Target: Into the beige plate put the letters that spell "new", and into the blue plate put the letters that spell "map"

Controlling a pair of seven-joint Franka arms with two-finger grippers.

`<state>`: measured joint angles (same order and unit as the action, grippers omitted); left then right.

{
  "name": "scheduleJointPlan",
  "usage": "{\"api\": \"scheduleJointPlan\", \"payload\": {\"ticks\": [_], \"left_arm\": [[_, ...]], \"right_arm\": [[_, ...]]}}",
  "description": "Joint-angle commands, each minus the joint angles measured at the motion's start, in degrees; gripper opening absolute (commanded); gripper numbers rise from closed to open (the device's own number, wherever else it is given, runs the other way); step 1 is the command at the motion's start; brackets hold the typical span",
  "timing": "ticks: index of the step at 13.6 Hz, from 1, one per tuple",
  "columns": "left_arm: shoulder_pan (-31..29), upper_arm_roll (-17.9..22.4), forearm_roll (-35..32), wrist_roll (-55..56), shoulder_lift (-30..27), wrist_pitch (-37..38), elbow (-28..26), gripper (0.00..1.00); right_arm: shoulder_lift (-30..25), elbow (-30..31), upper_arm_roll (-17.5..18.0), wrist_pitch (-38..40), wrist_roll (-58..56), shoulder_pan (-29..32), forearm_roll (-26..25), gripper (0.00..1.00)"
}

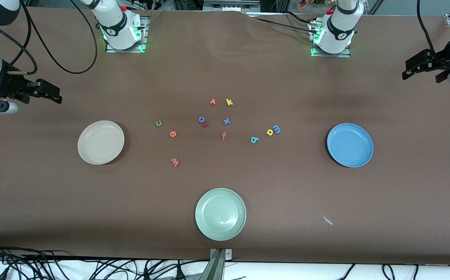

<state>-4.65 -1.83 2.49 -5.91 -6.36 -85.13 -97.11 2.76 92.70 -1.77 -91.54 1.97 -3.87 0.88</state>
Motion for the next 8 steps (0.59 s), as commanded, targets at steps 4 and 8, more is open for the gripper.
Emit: {"api": "scheduleJointPlan", "payload": {"ticks": [4, 8], "left_arm": [[-0.62, -0.46, 1.29, 0.11, 0.47, 1.28, 1.49, 1.00], [-0.62, -0.46, 1.29, 0.11, 0.47, 1.28, 1.49, 1.00]], "right_arm": [[-0.03, -0.15, 0.10, 0.40, 0.23, 0.27, -0.35, 1.00], [-0.03, -0.15, 0.10, -0.22, 0.31, 0.27, -0.35, 1.00]]}}
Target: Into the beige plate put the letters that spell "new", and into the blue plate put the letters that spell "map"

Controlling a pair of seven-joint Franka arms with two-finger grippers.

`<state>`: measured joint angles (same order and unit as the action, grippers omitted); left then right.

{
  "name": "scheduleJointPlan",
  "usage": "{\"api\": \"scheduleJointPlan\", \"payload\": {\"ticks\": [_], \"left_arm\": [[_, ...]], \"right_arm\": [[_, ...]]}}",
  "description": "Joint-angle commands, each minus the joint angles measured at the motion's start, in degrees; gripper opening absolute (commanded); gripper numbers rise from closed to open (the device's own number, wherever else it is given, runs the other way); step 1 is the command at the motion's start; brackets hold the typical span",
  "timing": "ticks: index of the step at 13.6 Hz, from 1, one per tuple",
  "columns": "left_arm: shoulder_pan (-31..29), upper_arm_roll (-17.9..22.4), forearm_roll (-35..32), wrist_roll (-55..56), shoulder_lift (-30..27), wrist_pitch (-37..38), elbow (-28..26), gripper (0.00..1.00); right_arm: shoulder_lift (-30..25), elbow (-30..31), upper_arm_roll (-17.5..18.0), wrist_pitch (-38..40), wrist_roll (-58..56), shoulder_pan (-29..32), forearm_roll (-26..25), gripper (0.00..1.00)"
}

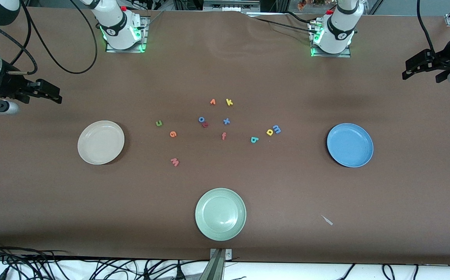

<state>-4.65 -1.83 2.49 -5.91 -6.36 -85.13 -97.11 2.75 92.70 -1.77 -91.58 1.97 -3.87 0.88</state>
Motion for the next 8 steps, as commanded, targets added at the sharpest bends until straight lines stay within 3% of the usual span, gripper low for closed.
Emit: {"api": "scheduleJointPlan", "payload": {"ticks": [1, 8], "left_arm": [[-0.62, -0.46, 1.29, 0.11, 0.47, 1.28, 1.49, 1.00], [-0.62, -0.46, 1.12, 0.02, 0.47, 1.28, 1.49, 1.00]], "right_arm": [[0.06, -0.15, 0.10, 0.00, 0.31, 0.27, -0.27, 1.00], [1.11, -0.06, 0.28, -0.52, 0.23, -0.35, 0.53, 1.00]]}}
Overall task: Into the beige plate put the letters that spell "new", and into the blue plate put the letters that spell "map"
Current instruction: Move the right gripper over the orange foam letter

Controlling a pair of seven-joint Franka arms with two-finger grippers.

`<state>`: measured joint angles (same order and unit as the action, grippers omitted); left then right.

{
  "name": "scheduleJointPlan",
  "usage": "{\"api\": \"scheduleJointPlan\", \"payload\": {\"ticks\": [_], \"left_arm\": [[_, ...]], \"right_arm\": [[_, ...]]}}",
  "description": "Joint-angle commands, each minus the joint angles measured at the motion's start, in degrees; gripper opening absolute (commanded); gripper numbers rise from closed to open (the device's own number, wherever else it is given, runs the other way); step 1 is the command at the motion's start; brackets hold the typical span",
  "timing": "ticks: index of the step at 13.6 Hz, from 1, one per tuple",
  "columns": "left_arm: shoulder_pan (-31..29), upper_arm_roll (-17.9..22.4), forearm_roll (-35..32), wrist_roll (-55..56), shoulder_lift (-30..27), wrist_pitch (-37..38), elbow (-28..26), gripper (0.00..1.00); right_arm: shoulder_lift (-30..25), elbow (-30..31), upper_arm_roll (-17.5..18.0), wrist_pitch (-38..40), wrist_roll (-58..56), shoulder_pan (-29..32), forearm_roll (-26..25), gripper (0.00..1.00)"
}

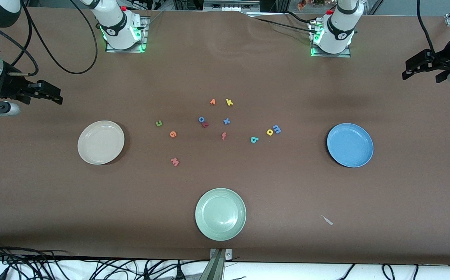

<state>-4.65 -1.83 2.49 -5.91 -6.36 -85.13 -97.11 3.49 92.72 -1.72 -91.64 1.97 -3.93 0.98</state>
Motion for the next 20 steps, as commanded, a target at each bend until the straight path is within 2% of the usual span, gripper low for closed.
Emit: {"api": "scheduleJointPlan", "payload": {"ticks": [1, 6, 10, 11, 16, 20], "left_arm": [[-0.62, -0.46, 1.12, 0.11, 0.47, 1.28, 1.49, 1.00], [-0.62, -0.46, 1.12, 0.02, 0.47, 1.28, 1.49, 1.00], [-0.62, -0.46, 1.03, 0.02, 0.47, 1.28, 1.49, 1.00], [-0.62, -0.46, 1.03, 0.02, 0.47, 1.28, 1.49, 1.00], [-0.54, -0.63, 0.50, -0.06, 0.47, 1.28, 1.49, 1.00], [-0.36, -0.72, 0.50, -0.06, 0.47, 1.28, 1.58, 1.00]], "right_arm": [[1.42, -0.17, 0.66, -0.47, 0.22, -0.46, 0.42, 1.00], [6.43, -0.70, 1.98, -1.26, -0.39, -5.90, -0.02, 1.00], [11.52, 0.00, 2.25, -7.40, 1.44, -10.29, 1.29, 1.00], [12.50, 1.05, 2.25, -9.85, 3.54, -11.00, 2.34, 1.00], [13.47, 13.87, 2.34, -28.82, 6.99, -16.71, 2.18, 1.00], [15.49, 19.33, 2.34, -37.72, 8.22, -19.79, 2.09, 1.00]]}}
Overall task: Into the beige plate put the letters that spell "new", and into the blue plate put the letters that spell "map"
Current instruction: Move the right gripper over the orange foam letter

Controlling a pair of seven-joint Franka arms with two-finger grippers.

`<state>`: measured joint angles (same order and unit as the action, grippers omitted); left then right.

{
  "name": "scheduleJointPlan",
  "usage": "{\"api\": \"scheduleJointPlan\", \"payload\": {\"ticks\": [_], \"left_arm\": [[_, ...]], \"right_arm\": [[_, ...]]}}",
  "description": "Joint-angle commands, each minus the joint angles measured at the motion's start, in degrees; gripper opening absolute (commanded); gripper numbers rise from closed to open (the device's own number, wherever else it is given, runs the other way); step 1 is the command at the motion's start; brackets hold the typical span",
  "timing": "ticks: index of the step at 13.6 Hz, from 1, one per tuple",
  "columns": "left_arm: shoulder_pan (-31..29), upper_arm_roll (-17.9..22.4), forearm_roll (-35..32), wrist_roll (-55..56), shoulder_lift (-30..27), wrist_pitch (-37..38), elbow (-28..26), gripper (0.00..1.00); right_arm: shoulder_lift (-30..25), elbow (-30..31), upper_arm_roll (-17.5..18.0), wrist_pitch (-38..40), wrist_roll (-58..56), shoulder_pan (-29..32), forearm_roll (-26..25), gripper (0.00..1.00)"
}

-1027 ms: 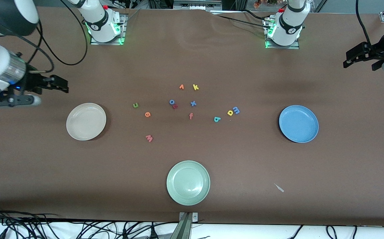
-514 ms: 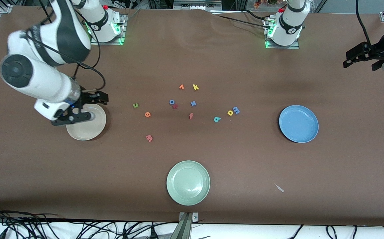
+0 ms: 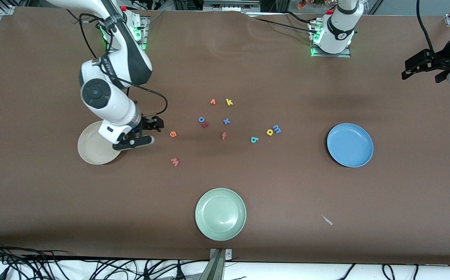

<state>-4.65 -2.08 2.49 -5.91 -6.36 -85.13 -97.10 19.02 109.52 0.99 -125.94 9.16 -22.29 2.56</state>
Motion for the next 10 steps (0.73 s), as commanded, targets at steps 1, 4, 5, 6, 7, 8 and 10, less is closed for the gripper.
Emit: {"api": "scheduleJointPlan", "payload": {"ticks": [1, 4, 5, 6, 7, 8, 10], "left_arm": [[-0.36, -0.47, 0.50, -0.32, 0.47, 1.28, 1.57, 1.00], [-0.54, -0.38, 0.24, -0.77, 0.64, 0.85, 1.57, 1.00], [-0.54, -0.38, 0.33, -0.77, 0.91, 0.84, 1.57, 1.00], [-0.54, -0.38, 0.41, -0.77, 1.00, 1.10, 1.57, 1.00], [-0.62, -0.30, 0.50, -0.85, 1.08, 1.11, 1.39, 1.00], [-0.10, -0.38, 0.68, -0.77, 1.78, 1.28, 1.04, 1.00], [0.34, -0.56, 0.85, -0.76, 4.07, 1.89, 0.43, 1.00]], "right_arm": [[0.84, 3.33, -0.37, -4.74, 1.21, -2.14, 0.60, 1.00], [2.69, 6.93, -0.37, -10.54, 1.21, -3.81, 0.60, 1.00], [3.48, 7.63, -0.37, -12.56, 1.21, -4.08, 0.69, 1.00], [4.44, 7.90, -0.29, -13.89, 1.21, -4.43, 0.69, 1.00], [5.50, 7.82, -0.29, -14.77, 1.21, -4.95, 0.69, 1.00], [6.64, 7.82, -0.29, -15.91, 1.21, -5.74, 0.78, 1.00], [8.66, 7.90, -0.02, -18.28, 1.21, -6.27, 0.78, 1.00]]}}
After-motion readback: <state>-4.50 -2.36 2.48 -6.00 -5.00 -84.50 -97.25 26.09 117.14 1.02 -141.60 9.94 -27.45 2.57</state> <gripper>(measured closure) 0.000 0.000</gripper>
